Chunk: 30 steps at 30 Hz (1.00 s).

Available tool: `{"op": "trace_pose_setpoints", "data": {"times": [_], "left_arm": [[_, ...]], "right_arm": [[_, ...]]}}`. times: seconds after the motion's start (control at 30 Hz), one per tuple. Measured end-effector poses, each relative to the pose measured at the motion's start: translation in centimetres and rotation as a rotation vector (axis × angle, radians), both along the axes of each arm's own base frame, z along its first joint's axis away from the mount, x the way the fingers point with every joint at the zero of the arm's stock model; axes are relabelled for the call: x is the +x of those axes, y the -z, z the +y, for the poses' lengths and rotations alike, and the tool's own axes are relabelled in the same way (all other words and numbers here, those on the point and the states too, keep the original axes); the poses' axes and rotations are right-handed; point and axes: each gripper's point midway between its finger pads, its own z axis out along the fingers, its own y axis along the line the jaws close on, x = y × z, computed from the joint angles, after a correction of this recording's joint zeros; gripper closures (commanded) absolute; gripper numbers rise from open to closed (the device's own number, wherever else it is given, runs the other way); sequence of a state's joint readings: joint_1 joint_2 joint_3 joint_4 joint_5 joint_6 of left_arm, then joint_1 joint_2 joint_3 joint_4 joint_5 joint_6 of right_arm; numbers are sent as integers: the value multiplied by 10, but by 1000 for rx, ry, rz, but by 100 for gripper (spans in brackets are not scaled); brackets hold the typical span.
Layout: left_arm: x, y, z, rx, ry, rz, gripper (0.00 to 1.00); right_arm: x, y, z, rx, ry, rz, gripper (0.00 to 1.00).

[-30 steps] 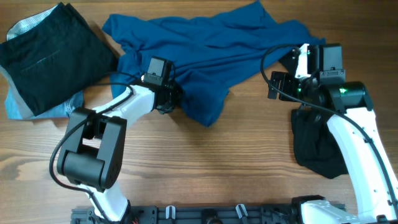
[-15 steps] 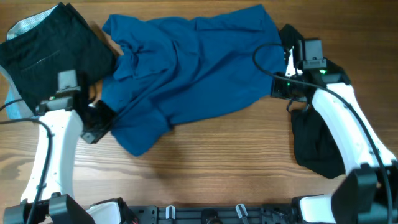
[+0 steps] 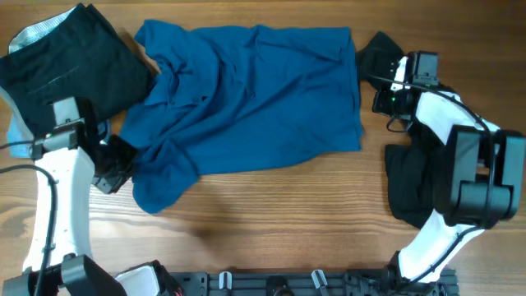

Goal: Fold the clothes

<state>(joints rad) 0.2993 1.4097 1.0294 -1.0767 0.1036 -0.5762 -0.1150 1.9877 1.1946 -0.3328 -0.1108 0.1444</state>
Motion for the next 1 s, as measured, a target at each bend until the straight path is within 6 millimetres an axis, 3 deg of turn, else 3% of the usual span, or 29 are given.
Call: {"op": "trace_pose_setpoints", "data": {"times": [0.07,0.13,0.2,0.23,0.27,0.3,0.4,0.43,0.47,0.5,0.57,0.6,0.67,0.7,0.73,0.83,0.9,1.0], "left_arm": [[2,0,-11,-2,41,0,96],[5,0,-23,-2,85,-4,96],[8,0,-34,-1,130,-11,96],[10,0,-38,0,147,-15,96],[12,-1,-43,1,165,-22,96],[13,-1,-46,2,178,-27,96],[16,-1,-48,4,188,-37,96],[16,-1,-48,5,188,-39,96],[17,-1,-48,5,188,-42,96],[18,-2,-48,6,188,-45,96],[18,-2,-48,6,188,-45,96],[18,-2,-48,6,188,-46,96],[18,-2,-48,6,188,-48,96],[19,-2,-48,7,188,-52,96],[20,-2,-48,8,188,-56,96],[25,-3,-47,12,188,-77,96],[26,-3,-47,13,188,-79,96],[26,-3,-47,13,188,-81,96]], "right_arm": [[7,0,-13,-60,30,-22,83],[8,1,-40,-146,99,-27,83],[2,1,-77,-206,190,-18,84],[-10,0,-116,-235,288,-2,83],[-19,1,-139,-241,353,9,75],[-46,1,-189,-227,524,30,67],[-123,2,-285,-127,873,59,70],[-140,1,-305,-58,942,30,70],[-122,-7,-298,117,880,-80,65],[-97,-20,-276,266,762,-164,59],[-74,-47,-225,401,578,-190,51],[-59,-73,-171,449,415,-175,50],[-57,-93,-99,479,249,-76,50],[-69,-86,-59,483,186,46,49],[-90,-70,-35,449,173,184,48],[-151,-18,-7,254,228,478,48],[-171,3,-15,181,310,526,48],[-186,8,-42,98,475,537,49]]}}
